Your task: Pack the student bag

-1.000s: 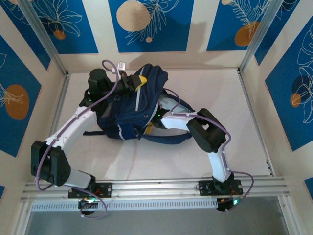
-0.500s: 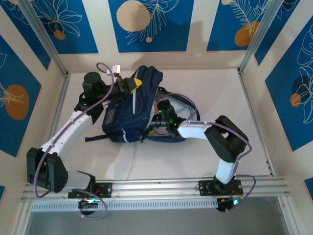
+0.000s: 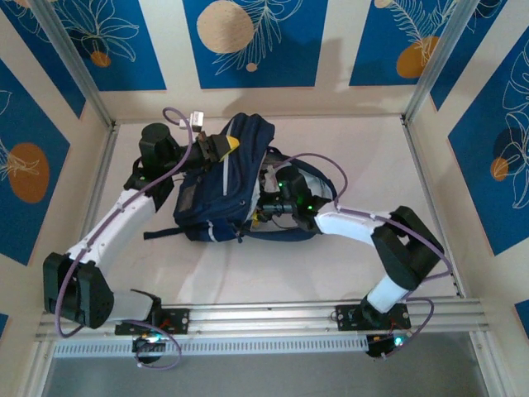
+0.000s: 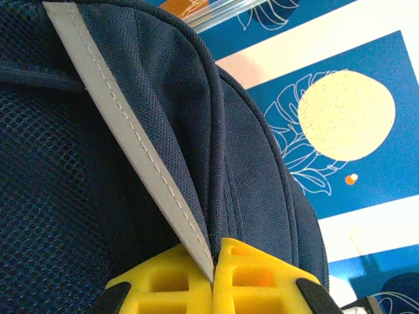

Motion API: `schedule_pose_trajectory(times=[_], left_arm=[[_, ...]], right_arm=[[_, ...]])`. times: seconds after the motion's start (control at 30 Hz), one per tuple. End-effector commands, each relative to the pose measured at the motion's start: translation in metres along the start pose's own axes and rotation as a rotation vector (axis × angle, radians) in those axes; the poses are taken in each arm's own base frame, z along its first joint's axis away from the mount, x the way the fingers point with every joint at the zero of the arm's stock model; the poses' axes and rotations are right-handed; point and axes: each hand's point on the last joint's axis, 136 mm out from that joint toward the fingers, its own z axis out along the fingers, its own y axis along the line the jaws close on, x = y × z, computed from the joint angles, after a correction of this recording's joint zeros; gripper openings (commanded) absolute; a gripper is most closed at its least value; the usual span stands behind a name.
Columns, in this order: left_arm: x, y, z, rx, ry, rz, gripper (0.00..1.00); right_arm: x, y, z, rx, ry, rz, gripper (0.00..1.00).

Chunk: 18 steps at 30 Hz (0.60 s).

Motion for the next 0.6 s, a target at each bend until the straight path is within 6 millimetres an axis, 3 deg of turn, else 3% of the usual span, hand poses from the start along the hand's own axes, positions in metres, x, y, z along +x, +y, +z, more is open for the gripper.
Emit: schedule_pose_trajectory(times=[0.0, 0.2, 0.33, 0.4, 0.57], left_arm=[[-0.019, -0.064, -0.021, 0.128, -0.084, 0.216, 0.00], [-0.019, -0.063, -0.020, 0.133, -0.083, 0.206, 0.00], [-0.018, -0.063, -0.020, 0.127, -0.081, 0.206, 0.00], [-0.018, -0.061, -0.021, 0.118, -0.081, 0.206, 0.00], [-0.018, -0.057, -0.019, 0.118, -0.080, 0.192, 0.00]], right_arm=[[0.007, -0.021, -0.017, 0.100, 0.003, -0.033, 0.90], [0.005, -0.033, -0.028, 0.112, 0.002, 0.010, 0.90], [0.002, -0.034, -0.034, 0.109, -0.014, 0.014, 0.83], [-0.001, -0.037, -0.040, 0.126, -0.031, 0.013, 0.75], [-0.002, -0.043, -0.043, 0.134, -0.050, 0.019, 0.45]])
